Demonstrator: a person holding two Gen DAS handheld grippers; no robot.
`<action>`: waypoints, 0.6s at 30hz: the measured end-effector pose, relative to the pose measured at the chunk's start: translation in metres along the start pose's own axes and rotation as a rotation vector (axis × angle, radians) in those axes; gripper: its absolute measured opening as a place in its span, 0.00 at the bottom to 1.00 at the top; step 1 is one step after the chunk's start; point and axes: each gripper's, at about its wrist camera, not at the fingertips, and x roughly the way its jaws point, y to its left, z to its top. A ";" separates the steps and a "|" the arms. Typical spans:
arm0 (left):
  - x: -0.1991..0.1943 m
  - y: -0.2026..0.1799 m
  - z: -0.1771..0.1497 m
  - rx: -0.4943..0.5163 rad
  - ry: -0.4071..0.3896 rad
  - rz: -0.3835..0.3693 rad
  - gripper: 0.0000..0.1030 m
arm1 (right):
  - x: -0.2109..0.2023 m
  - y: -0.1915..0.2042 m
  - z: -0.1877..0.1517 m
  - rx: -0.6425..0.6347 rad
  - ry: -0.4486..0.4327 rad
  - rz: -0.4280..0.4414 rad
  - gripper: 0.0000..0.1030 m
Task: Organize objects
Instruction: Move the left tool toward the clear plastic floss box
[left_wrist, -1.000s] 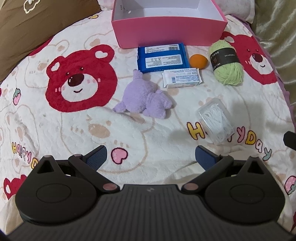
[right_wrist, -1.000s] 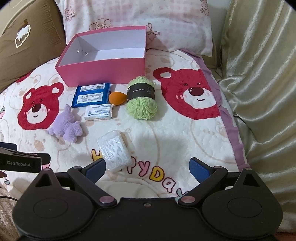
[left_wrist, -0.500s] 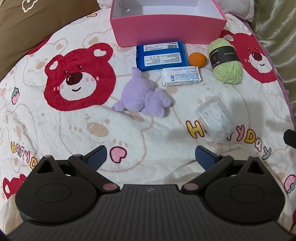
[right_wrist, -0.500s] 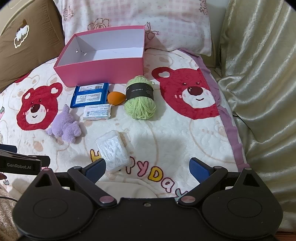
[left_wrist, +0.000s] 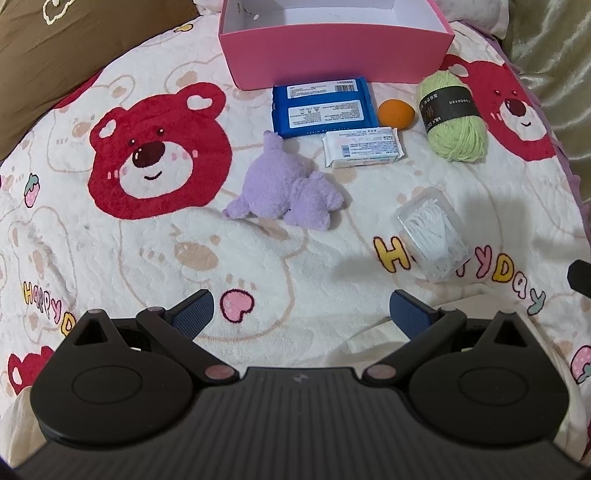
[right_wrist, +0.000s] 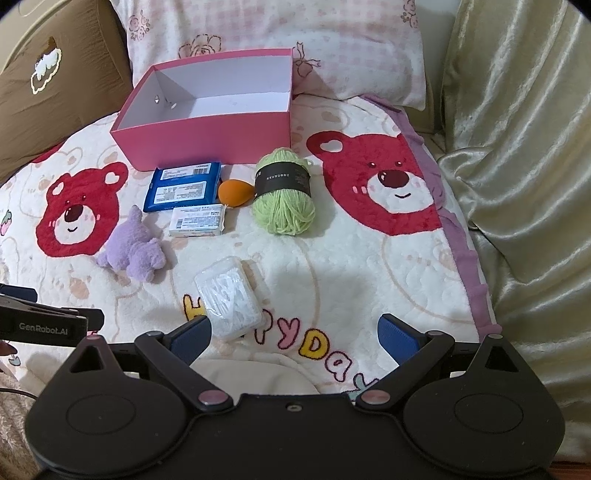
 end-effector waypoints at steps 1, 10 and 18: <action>0.000 0.000 0.000 0.001 0.000 0.000 1.00 | 0.001 0.000 0.000 -0.001 0.002 0.000 0.96; 0.007 -0.007 0.002 0.006 0.009 -0.029 1.00 | 0.010 -0.002 0.000 -0.018 0.030 0.003 0.96; 0.025 -0.021 0.002 0.009 0.001 -0.074 0.98 | 0.026 -0.011 -0.007 -0.194 0.007 0.110 0.95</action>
